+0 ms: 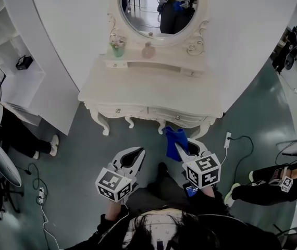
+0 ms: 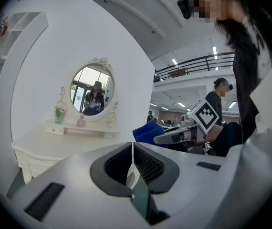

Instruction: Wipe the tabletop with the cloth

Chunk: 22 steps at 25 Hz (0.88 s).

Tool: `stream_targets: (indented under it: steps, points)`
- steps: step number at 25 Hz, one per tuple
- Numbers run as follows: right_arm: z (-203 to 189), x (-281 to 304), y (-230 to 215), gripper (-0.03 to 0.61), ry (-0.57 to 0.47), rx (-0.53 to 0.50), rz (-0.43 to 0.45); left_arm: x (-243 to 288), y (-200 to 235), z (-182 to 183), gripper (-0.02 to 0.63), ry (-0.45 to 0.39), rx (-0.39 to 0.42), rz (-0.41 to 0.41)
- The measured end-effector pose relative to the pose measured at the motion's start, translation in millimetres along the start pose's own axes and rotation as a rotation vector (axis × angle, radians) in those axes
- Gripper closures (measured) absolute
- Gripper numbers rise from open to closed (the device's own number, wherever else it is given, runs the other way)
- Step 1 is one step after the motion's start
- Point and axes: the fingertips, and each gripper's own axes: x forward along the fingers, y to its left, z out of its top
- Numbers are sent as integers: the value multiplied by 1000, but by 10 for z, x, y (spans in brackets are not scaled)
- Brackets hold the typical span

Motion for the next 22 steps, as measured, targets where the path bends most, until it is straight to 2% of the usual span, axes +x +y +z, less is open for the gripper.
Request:
stream_targets:
  steps: [4,14,22]
  points:
    - [69,114,-95,499,0,3,-14,65,126,37,613,0,3,-9]
    - [227,748,-348,499,2,24,28,340,593,47,612,43,11,27]
    - [531,1322,-806,499,0,14,53,820,996,239,612,50,18,46]
